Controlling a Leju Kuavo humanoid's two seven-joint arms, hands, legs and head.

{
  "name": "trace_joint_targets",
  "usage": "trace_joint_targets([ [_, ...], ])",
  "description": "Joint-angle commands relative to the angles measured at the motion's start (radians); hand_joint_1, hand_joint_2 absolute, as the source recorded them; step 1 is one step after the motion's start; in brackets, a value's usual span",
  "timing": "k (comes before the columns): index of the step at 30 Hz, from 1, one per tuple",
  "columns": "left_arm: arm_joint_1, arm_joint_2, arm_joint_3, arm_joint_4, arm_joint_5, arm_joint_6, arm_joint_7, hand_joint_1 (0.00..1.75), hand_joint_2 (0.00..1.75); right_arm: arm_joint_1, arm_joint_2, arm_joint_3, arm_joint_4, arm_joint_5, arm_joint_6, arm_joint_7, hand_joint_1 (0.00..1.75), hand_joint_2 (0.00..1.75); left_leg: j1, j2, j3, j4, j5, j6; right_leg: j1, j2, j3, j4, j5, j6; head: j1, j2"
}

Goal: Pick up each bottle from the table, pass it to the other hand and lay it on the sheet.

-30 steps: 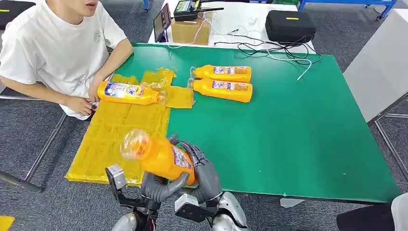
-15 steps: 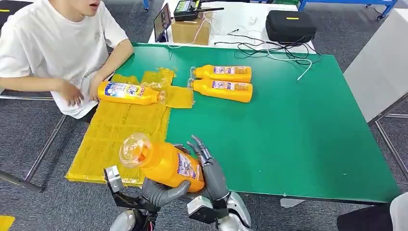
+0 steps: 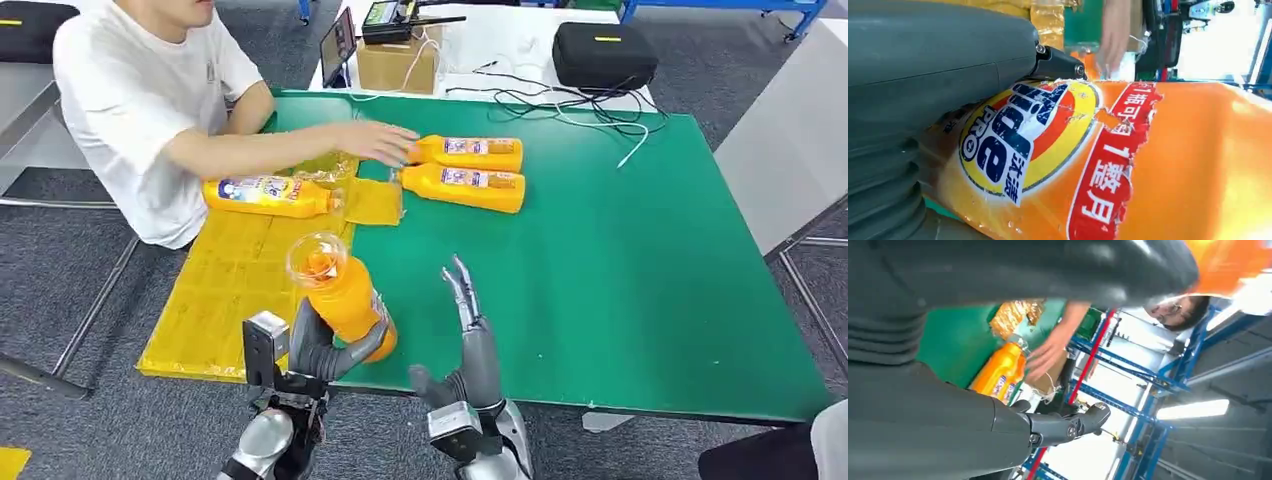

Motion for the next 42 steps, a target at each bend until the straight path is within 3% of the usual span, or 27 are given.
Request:
trace_joint_targets([
  [1,-0.148,0.002,0.099,0.233,-0.335,0.428,-0.085,1.59,1.75,0.0,-0.006,-0.034,-0.013,-0.027,-0.035,0.0,0.0,0.0,0.001,-0.001,0.003,-0.001,-0.001,-0.001,0.001,-0.002,0.004,-0.001,-0.001,-0.002,0.001,0.0],
  [3,-0.177,0.011,0.118,0.262,-0.378,0.471,-0.09,1.45,1.75,-0.001,-0.002,-0.036,-0.002,-0.033,-0.03,0.0,0.0,0.0,0.0,-0.003,0.003,-0.002,0.0,-0.001,0.0,-0.004,0.004,-0.001,-0.001,-0.002,0.001,0.0],
  [6,-0.219,0.021,0.154,0.31,-0.428,0.486,-0.069,1.45,1.75,-0.009,0.005,-0.041,0.028,-0.035,-0.033,0.0,0.0,0.0,0.0,-0.001,0.002,-0.001,0.0,-0.001,0.001,-0.001,0.002,0.0,0.0,-0.002,0.0,0.0],
  [10,-0.287,-0.031,0.454,0.412,-1.232,0.486,0.067,1.34,1.75,-0.021,0.005,-0.025,0.055,-0.055,-0.009,0.0,0.0,0.0,0.001,0.002,0.003,-0.001,0.0,-0.002,0.001,0.002,0.003,-0.001,0.0,-0.003,0.0,0.0],
  [11,-0.304,-0.022,0.463,0.431,-1.321,0.486,0.087,1.29,1.75,-0.024,0.007,-0.023,0.06,-0.056,-0.004,0.0,0.0,0.0,0.001,0.001,0.002,-0.001,0.0,-0.001,0.001,0.001,0.002,-0.001,0.0,-0.002,0.001,0.0],
  [12,-0.334,-0.002,0.454,0.48,-1.448,0.486,0.14,1.38,1.75,-0.033,0.01,-0.018,0.071,-0.054,0.005,0.0,0.0,0.0,0.001,0.002,0.003,-0.001,0.0,-0.002,0.001,0.001,0.003,-0.001,0.0,-0.002,0.001,0.0],
  [15,-0.424,0.038,0.394,0.645,-1.542,0.486,0.23,1.38,1.75,-0.042,0.022,-0.016,0.08,-0.062,0.02,0.0,0.0,0.0,0.001,0.001,0.003,-0.001,0.0,-0.002,0.001,0.001,0.003,-0.001,-0.001,-0.003,0.001,0.0],
  [17,-0.51,0.05,0.387,0.81,-1.505,0.43,0.304,1.29,1.75,-0.039,0.033,-0.022,0.082,-0.068,0.036,0.0,0.0,0.0,0.001,0.0,0.005,-0.002,0.0,-0.002,0.001,-0.001,0.005,0.0,-0.001,-0.004,0.0,0.0],
  [22,-0.565,0.074,0.358,0.904,-1.502,0.35,0.375,1.2,1.75,-0.033,0.035,-0.027,0.073,-0.057,0.059,0.0,0.0,0.0,0.001,-0.002,0.002,-0.001,0.001,-0.002,0.001,-0.003,0.003,0.001,-0.001,-0.002,0.001,0.0],
  [23,-0.574,0.076,0.366,0.918,-1.48,0.318,0.384,0.93,1.75,-0.031,0.034,-0.03,0.069,-0.053,0.061,0.0,0.0,0.0,0.001,-0.001,0.001,-0.001,0.001,-0.001,0.001,-0.002,0.002,0.001,-0.001,-0.002,0.001,0.0],
  [24,-0.576,0.076,0.37,0.92,-1.473,0.311,0.384,0.93,1.75,-0.029,0.034,-0.032,0.067,-0.052,0.059,0.0,0.0,0.0,0.001,-0.001,0.002,0.0,0.0,-0.002,0.001,-0.002,0.002,0.002,-0.001,-0.002,0.001,0.0],
  [25,-0.579,0.079,0.381,0.928,-1.449,0.29,0.385,0.14,1.75,-0.024,0.033,-0.04,0.065,-0.053,0.059,0.0,0.0,0.0,0.001,-0.001,0.001,0.0,0.001,-0.001,0.001,-0.001,0.001,0.001,0.0,-0.001,0.0,0.0],
  [26,-0.583,0.084,0.37,0.936,-1.453,0.262,0.394,0.0,1.75,-0.019,0.036,-0.05,0.067,-0.055,0.058,0.0,0.0,0.0,0.001,-0.001,0.001,0.0,0.0,-0.002,0.001,-0.002,0.002,0.002,-0.001,-0.002,0.001,0.0],
  [32,-0.584,0.092,0.381,0.949,-1.373,0.082,0.398,0.0,1.75,-0.002,0.033,-0.1,0.074,-0.048,0.085,0.0,0.0,0.0,0.001,-0.001,0.001,0.0,0.0,-0.001,0.001,-0.002,0.002,0.001,-0.001,-0.001,0.0,0.0],
  [40,-0.584,0.112,0.307,0.953,-1.431,0.046,0.432,0.0,1.75,-0.011,0.027,-0.099,0.079,-0.026,0.09,0.0,0.0,0.0,0.0,-0.001,0.004,-0.001,0.001,-0.002,0.0,0.0,0.004,0.001,0.001,-0.002,0.001,0.0],
  [42,-0.57,0.117,0.304,0.945,-1.397,0.018,0.383,0.0,1.75,-0.013,0.029,-0.096,0.078,-0.027,0.087,0.0,0.0,0.0,0.0,-0.001,0.006,-0.001,0.001,-0.002,0.0,0.0,0.006,0.001,0.0,-0.002,0.001,0.0],
])
